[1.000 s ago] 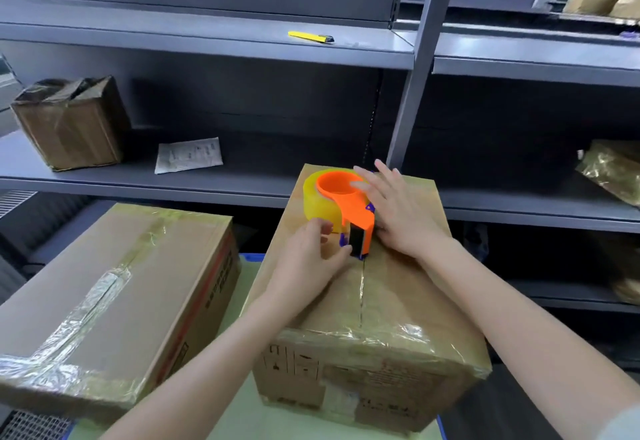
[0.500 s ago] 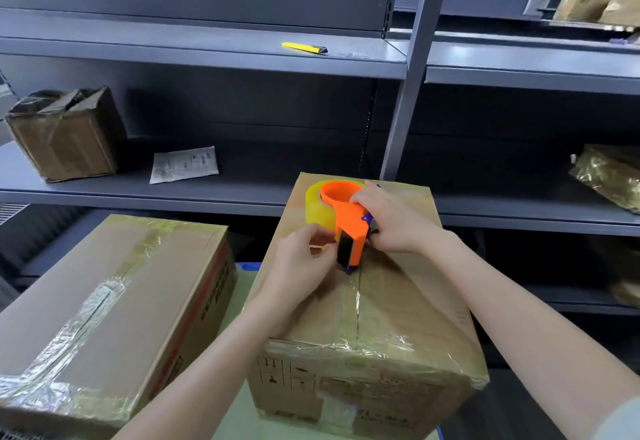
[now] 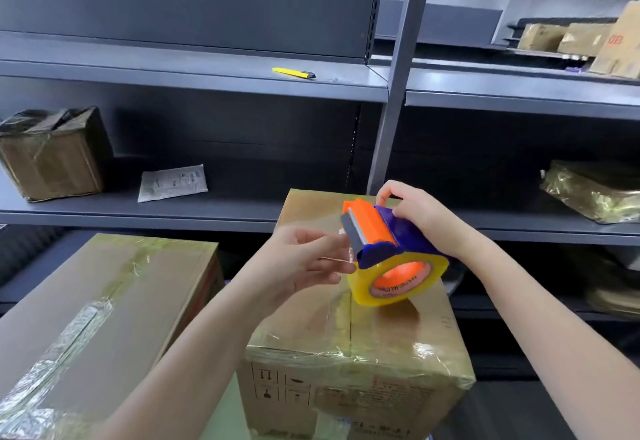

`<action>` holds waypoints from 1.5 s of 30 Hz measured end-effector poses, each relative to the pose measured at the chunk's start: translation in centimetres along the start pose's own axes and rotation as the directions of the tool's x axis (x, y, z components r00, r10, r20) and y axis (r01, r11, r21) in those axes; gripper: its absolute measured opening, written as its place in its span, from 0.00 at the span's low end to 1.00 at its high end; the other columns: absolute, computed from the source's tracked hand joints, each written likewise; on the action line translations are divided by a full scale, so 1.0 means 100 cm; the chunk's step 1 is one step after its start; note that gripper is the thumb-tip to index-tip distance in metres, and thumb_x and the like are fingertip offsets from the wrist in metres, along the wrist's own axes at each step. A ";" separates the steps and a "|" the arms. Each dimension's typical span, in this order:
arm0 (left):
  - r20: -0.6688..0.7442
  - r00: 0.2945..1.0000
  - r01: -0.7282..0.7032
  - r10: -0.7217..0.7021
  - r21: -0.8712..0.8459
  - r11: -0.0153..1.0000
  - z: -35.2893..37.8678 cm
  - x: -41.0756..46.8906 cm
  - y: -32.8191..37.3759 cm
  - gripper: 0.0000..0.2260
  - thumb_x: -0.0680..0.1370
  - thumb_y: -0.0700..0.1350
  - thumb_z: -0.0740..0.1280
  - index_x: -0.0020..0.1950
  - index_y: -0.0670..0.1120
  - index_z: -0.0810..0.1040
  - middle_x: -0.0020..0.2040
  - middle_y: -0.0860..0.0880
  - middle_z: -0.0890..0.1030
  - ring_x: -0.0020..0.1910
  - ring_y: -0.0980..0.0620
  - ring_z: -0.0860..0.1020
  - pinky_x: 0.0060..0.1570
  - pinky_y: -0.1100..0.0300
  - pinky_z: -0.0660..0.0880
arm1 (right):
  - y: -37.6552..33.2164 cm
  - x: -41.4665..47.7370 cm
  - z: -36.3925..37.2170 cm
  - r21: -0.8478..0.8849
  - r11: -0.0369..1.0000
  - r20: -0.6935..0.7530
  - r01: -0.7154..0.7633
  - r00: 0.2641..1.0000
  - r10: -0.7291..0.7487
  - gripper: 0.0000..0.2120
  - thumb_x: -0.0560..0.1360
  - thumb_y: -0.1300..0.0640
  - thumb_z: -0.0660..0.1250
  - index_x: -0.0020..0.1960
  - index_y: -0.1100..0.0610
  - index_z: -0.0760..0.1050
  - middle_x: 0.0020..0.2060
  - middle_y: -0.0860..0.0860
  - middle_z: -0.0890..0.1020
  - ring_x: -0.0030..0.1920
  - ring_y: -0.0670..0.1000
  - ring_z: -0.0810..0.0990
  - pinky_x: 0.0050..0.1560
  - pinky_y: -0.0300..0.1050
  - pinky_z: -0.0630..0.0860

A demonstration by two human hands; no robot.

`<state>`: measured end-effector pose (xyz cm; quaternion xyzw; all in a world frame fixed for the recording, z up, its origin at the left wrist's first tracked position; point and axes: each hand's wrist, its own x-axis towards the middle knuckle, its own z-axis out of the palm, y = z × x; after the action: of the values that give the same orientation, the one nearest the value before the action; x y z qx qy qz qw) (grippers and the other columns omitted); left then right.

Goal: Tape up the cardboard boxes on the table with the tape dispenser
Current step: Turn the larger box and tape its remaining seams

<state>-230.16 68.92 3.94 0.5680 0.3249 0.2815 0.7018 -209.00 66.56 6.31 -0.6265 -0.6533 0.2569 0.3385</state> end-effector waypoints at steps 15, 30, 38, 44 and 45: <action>-0.210 0.951 0.203 -0.228 -0.132 0.970 -0.033 0.023 0.000 0.05 0.78 0.40 0.62 0.44 0.41 0.76 0.33 0.44 0.80 0.28 0.54 0.79 0.23 0.67 0.73 | -0.021 -0.009 0.023 -0.729 0.650 0.184 0.216 0.976 -0.118 0.45 0.68 0.43 0.73 0.76 0.45 0.50 0.64 0.46 0.70 0.60 0.48 0.70 0.53 0.42 0.75; -0.062 0.998 0.032 -0.027 0.086 0.996 -0.033 -0.015 -0.026 0.06 0.78 0.31 0.58 0.44 0.38 0.71 0.26 0.52 0.72 0.23 0.58 0.66 0.26 0.68 0.68 | -0.050 -0.054 0.032 -0.830 0.486 0.231 0.274 0.962 -0.148 0.40 0.74 0.45 0.62 0.73 0.33 0.36 0.45 0.48 0.71 0.41 0.47 0.70 0.36 0.38 0.65; -0.118 0.991 -0.053 0.068 0.130 0.990 -0.056 -0.064 -0.028 0.09 0.79 0.39 0.63 0.39 0.40 0.70 0.29 0.49 0.72 0.25 0.56 0.65 0.28 0.67 0.66 | -0.070 -0.085 0.051 -0.813 0.480 0.284 0.329 0.944 -0.167 0.40 0.76 0.44 0.62 0.73 0.34 0.34 0.46 0.48 0.67 0.43 0.48 0.70 0.39 0.39 0.68; -0.151 0.984 -0.073 0.099 0.170 0.983 -0.067 -0.080 -0.029 0.09 0.79 0.40 0.64 0.39 0.40 0.71 0.29 0.48 0.72 0.25 0.56 0.65 0.25 0.70 0.67 | -0.084 -0.086 0.060 -0.788 0.518 0.305 0.332 0.942 -0.140 0.41 0.74 0.46 0.64 0.72 0.31 0.36 0.44 0.47 0.69 0.42 0.47 0.72 0.40 0.40 0.72; -0.159 0.982 -0.078 0.106 0.173 0.982 -0.069 -0.081 -0.028 0.09 0.79 0.39 0.64 0.39 0.40 0.71 0.29 0.48 0.72 0.25 0.56 0.65 0.26 0.69 0.68 | -0.086 -0.085 0.061 -0.778 0.533 0.310 0.333 0.941 -0.135 0.41 0.74 0.46 0.64 0.72 0.30 0.37 0.44 0.47 0.70 0.42 0.47 0.72 0.39 0.40 0.73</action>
<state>-240.54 66.45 1.32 0.6131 0.3783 0.3323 0.6087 -219.36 57.92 7.90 -0.5862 -0.8074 -0.0589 -0.0316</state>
